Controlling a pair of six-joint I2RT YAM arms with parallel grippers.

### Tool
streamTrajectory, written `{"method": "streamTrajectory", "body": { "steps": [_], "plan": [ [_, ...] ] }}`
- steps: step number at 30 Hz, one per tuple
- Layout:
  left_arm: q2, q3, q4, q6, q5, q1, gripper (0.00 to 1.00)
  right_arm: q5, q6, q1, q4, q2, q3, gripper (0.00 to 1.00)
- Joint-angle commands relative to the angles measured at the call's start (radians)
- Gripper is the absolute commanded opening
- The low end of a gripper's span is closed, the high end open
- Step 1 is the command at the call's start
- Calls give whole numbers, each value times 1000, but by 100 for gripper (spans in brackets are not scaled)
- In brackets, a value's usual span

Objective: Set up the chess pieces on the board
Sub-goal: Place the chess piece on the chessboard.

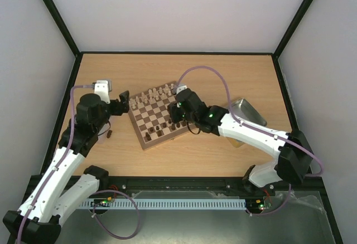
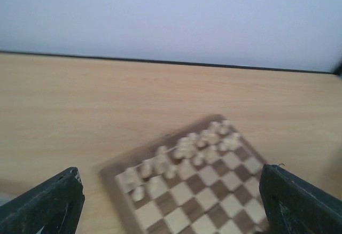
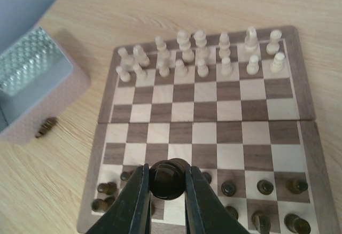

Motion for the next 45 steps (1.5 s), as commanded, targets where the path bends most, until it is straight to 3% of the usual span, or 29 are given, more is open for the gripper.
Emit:
{"method": "streamTrajectory", "body": {
  "steps": [1, 22, 45],
  "plan": [
    [-28, -54, -24, -76, -270, 9, 91, 96, -18, 39, 64, 42, -41, 2],
    [-53, -86, -14, -50, -280, 36, 93, 108, 23, 152, 49, 207, -68, 2],
    [-50, -90, -10, -48, -262, 44, 94, 133, 46, 163, 158, 301, -138, 6]
  ]
}}
